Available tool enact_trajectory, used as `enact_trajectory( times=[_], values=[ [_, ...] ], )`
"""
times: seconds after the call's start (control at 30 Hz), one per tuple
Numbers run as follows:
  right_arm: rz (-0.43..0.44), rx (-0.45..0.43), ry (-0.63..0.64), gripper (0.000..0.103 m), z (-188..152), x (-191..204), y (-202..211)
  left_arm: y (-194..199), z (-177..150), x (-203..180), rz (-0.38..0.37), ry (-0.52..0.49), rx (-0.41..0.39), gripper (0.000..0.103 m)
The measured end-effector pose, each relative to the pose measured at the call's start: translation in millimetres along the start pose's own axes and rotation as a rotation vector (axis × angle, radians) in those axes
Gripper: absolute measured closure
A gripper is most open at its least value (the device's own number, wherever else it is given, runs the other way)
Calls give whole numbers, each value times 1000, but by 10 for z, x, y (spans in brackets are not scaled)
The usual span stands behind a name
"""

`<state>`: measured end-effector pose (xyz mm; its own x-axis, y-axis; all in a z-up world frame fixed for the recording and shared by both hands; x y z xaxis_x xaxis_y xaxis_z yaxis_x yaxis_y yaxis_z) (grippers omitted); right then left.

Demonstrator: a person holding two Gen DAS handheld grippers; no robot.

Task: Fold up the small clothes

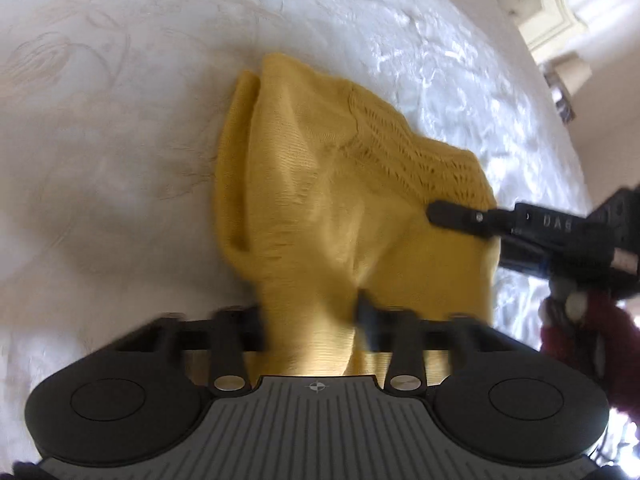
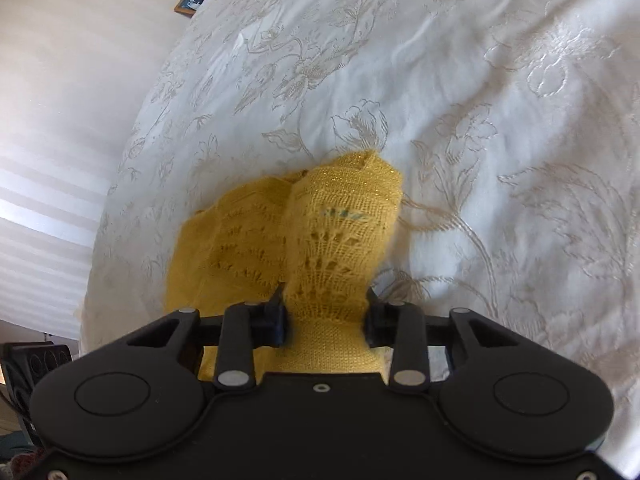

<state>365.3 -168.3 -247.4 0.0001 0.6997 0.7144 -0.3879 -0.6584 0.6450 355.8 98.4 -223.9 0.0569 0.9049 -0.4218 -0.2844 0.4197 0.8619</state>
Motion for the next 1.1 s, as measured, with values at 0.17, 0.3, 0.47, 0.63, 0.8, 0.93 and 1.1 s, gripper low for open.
enact_trajectory(
  times=[0.17, 0.3, 0.47, 0.63, 0.8, 0.93, 1.1],
  values=[
    [-38, -73, 18, 63, -60, 313, 251, 250, 22, -236, -60, -53, -35, 78],
    [-27, -114, 43, 64, -212, 594, 554, 482, -24, -478, -131, -99, -61, 78],
    [-27, -162, 39, 64, -500, 714, 1032, 669, -272, -783, -198, -167, -53, 78],
    [-10, -182, 5, 64, -812, 717, 1380, 770, -636, -1008, -229, -215, -30, 78],
    [7, -143, -15, 63, -1148, 660, 1505, 793, -1039, -1136, -215, -248, 7, 78],
    [-27, -103, -2, 63, -1358, 472, 1540, 691, -1350, -1040, -145, -247, 36, 77],
    [-425, -59, 17, 58, -1522, -219, 1528, 294, -1741, -580, 149, -189, 148, 71]
  ],
)
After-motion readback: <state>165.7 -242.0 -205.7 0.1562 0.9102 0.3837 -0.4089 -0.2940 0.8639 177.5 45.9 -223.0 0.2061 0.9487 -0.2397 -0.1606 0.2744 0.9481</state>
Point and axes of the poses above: each gripper's, at about its wrist camera, not at the fingertips, and y roughly against the way its jaws point, x to its left, z to its top, the point moved 4 cm from there along -y, roughly the way its jaws point, and after that the axes turned 4 degrees about z, right-handed, at the moved point
